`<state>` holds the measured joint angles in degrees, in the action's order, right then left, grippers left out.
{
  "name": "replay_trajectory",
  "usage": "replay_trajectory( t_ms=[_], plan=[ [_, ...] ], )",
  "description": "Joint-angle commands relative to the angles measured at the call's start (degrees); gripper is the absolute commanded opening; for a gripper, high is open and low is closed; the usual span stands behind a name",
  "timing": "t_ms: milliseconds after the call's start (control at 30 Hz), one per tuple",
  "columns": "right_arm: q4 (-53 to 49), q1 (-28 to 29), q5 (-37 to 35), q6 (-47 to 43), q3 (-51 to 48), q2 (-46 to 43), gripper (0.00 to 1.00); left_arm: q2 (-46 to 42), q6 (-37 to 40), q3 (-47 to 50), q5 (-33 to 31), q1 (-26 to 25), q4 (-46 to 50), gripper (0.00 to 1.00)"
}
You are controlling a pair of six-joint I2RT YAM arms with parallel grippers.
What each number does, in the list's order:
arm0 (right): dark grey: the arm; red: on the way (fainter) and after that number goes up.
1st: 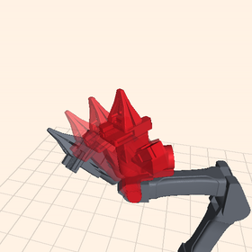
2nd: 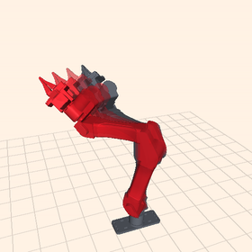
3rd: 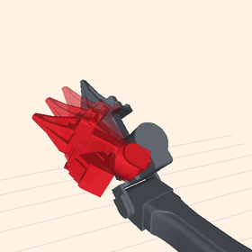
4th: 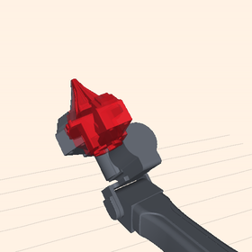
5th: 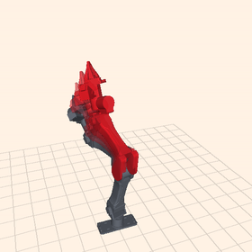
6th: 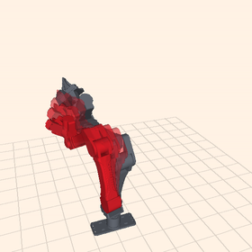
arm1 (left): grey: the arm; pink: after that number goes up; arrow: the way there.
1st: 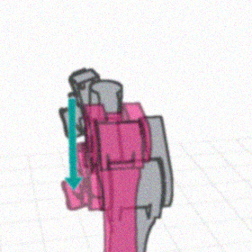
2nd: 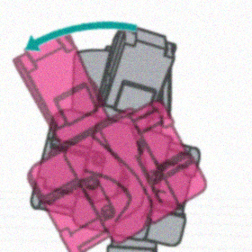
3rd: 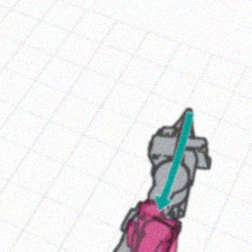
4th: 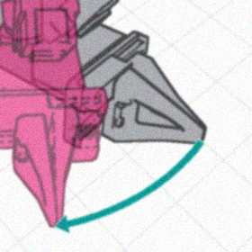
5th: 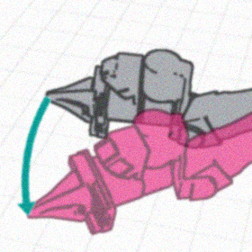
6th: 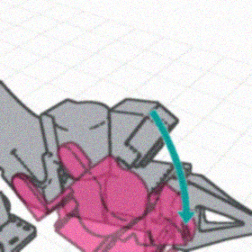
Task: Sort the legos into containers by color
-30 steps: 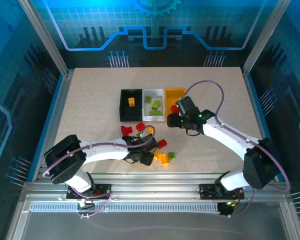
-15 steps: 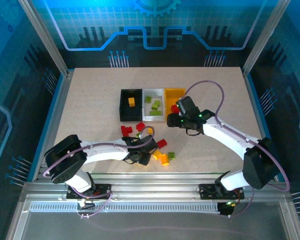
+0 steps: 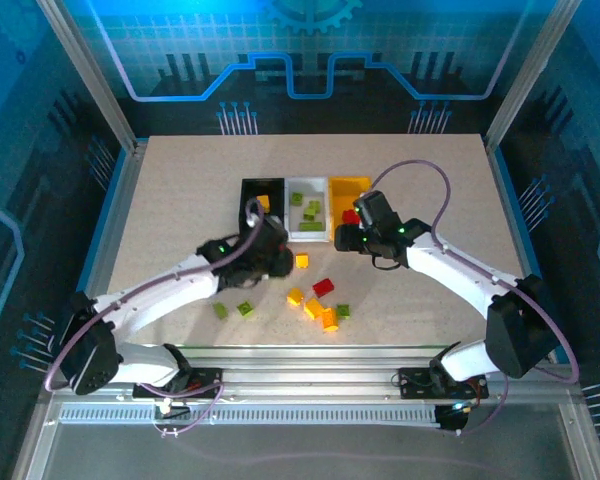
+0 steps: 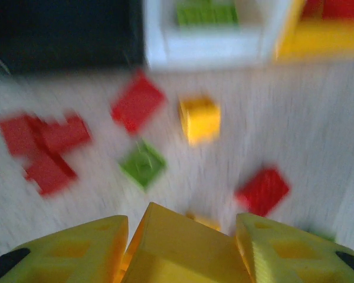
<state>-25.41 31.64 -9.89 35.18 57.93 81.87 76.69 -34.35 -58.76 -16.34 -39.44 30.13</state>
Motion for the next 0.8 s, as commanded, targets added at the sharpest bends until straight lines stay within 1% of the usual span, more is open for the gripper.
replay_trajectory(
  t_ms=[0, 100, 167, 233, 300, 433, 500, 633, 767],
  plan=[
    [0.2, -1.1, 0.4, 0.6, -0.5, -0.1, 0.72, 5.0, 2.1, -7.1, -5.3, 5.1, -3.1, 0.35],
    [0.2, -1.3, 0.3, 0.5, -0.9, -1.0, 0.72, 11.9, 2.7, -12.9, -5.5, 9.7, -5.5, 0.35],
    [0.1, -1.6, 0.5, 0.5, -1.2, -1.7, 0.72, 16.9, 2.1, -16.6, -3.7, 12.5, -6.9, 0.35],
    [0.0, -1.9, 0.6, 0.6, -1.5, -2.2, 0.72, 21.6, 2.3, -21.1, -3.3, 14.0, -6.5, 0.35],
    [-0.1, -2.1, 0.8, 0.5, -1.6, -2.6, 0.73, 25.9, 3.2, -25.3, -5.1, 14.5, -5.1, 0.35],
    [-0.3, -2.2, 1.0, 0.7, -2.2, -3.9, 0.72, 31.4, 3.2, -29.3, -5.1, 16.5, -4.2, 0.36],
    [-0.2, -2.3, 0.9, 0.8, -2.7, -4.8, 0.73, 32.8, 3.6, -30.6, -5.4, 16.7, -3.8, 0.41],
    [-0.9, -2.5, 1.0, 0.8, -3.0, -5.8, 0.73, 34.8, 3.8, -33.0, -5.1, 16.7, -2.1, 0.59],
    [-0.9, -2.7, 0.9, 0.9, -3.4, -6.7, 0.73, 33.2, 3.1, -33.1, -3.9, 16.5, -2.2, 0.76]
  ],
)
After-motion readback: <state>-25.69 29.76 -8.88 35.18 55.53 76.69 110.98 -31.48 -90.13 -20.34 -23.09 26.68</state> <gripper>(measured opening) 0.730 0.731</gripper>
